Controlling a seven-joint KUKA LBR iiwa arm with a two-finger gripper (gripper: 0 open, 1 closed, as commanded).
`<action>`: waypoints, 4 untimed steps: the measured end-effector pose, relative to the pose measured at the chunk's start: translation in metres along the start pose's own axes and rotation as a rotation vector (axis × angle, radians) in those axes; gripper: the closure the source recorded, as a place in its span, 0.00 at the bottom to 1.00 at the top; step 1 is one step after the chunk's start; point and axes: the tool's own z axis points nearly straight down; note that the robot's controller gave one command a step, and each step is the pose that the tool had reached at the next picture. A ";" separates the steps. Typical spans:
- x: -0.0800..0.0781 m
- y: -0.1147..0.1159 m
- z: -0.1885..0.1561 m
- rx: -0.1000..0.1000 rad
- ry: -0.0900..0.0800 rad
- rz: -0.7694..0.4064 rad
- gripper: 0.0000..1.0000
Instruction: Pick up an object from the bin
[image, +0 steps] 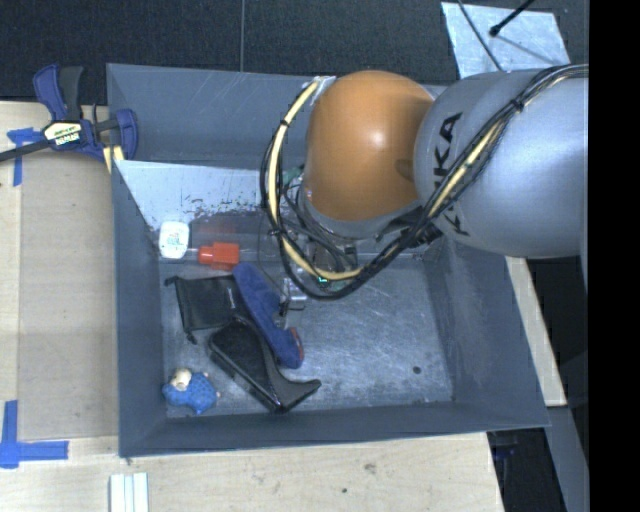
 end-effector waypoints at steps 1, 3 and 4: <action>-0.015 0.019 0.130 -0.001 -0.003 -0.156 0.00; -0.038 0.007 0.116 0.002 -0.003 -0.109 0.00; -0.044 -0.018 0.143 -0.004 -0.010 0.407 0.00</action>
Offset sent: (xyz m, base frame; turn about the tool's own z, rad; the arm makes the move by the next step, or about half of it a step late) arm 0.0135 0.0186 -0.1298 -0.1557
